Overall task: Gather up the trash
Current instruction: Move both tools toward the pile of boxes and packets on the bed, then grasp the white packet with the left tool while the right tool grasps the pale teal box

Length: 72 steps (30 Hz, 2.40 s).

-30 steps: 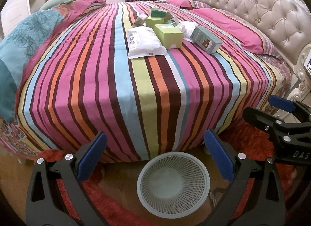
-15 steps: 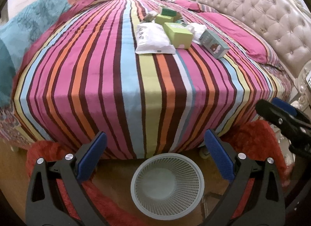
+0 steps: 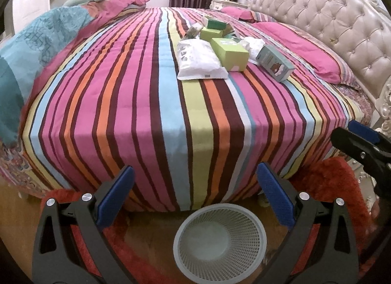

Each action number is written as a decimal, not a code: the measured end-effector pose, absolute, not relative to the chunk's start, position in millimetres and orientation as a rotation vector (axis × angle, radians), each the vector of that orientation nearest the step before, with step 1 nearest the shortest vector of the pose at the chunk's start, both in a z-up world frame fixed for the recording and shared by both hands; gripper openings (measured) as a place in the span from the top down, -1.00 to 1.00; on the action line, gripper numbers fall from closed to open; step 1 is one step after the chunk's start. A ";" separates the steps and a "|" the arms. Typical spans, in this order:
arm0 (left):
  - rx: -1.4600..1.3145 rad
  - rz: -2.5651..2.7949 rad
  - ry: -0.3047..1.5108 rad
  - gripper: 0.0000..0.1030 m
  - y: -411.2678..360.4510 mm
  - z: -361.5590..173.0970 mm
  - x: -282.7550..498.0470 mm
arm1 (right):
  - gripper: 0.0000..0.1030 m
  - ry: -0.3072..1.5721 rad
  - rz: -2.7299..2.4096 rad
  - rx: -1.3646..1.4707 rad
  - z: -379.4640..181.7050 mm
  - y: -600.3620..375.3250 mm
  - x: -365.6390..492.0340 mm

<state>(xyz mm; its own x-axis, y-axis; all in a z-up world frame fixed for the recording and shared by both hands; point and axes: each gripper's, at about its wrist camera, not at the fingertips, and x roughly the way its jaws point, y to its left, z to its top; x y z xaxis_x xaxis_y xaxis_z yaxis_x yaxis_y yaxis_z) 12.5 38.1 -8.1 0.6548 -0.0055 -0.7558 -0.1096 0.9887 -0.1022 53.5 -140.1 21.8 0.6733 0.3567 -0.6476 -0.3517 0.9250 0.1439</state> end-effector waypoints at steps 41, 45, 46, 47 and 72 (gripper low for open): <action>-0.231 0.083 0.944 -0.88 51.8 -6.8 156.5 | -0.85 0.750 0.316 0.020 18.4 -164.9 190.5; -0.259 0.121 0.954 -0.88 51.5 -11.2 179.4 | -0.85 0.774 0.343 0.000 13.7 -164.0 211.9; -0.261 0.131 0.956 -0.88 51.4 -12.3 184.3 | -0.85 0.776 0.346 -0.005 13.0 -164.0 215.9; -0.266 0.142 0.956 -0.88 50.7 -13.2 188.3 | -0.85 0.775 0.348 -0.012 12.7 -164.2 220.7; -0.240 0.289 0.959 -0.88 70.7 -30.2 258.6 | -0.83 0.852 0.355 -0.100 -6.4 -147.8 295.0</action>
<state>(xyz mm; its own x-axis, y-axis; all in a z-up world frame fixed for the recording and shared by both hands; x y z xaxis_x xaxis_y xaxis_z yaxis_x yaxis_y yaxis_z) 258.6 70.7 -30.2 0.5414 0.1353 -0.8298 -0.3459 0.9354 -0.0732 295.0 -147.8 -6.4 0.6037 0.2665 -0.7514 -0.3459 0.9367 0.0544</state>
